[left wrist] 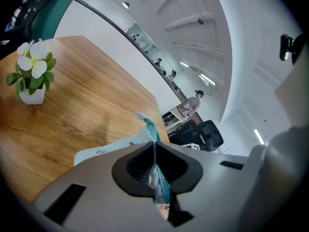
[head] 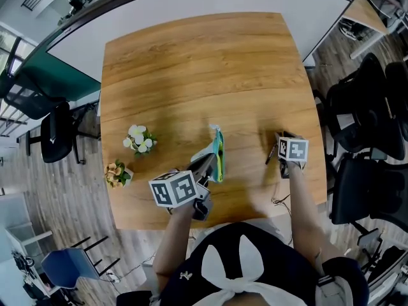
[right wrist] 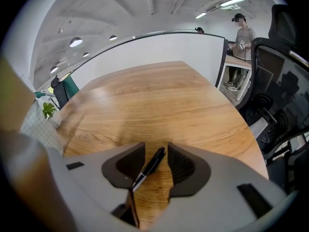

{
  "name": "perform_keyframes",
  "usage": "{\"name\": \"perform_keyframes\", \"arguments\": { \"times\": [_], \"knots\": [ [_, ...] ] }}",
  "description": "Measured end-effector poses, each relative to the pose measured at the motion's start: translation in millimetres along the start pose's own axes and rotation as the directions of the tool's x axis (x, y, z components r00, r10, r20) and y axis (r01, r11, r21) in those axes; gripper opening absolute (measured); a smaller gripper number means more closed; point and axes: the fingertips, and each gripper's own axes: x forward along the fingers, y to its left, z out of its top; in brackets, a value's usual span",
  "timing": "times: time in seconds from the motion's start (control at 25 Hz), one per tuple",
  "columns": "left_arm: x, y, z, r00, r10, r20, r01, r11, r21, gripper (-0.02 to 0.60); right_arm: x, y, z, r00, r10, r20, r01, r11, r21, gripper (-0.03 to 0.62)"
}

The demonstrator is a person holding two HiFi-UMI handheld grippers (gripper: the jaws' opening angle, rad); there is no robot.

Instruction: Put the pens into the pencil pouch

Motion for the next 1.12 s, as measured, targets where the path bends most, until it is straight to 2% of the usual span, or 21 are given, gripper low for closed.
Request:
{"name": "perform_keyframes", "arguments": {
  "times": [0.28, 0.68, 1.12],
  "knots": [
    [0, -2, -4, 1.000, -0.002, -0.009, 0.002, 1.000, 0.000, 0.032, 8, -4, -9, 0.999, -0.027, -0.032, 0.026, 1.000, -0.006, 0.121],
    [-2, 1, -3, 1.000, 0.011, 0.001, -0.011, 1.000, 0.005, 0.032, 4, -3, -11, 0.999, -0.009, -0.053, 0.008, 1.000, -0.022, 0.072],
    [-8, 5, -3, 0.999, 0.030, 0.013, -0.030, 1.000, 0.005, 0.032, -31, 10, 10, 0.998, 0.044, 0.033, -0.044, 0.999, -0.022, 0.065]
  ]
}}
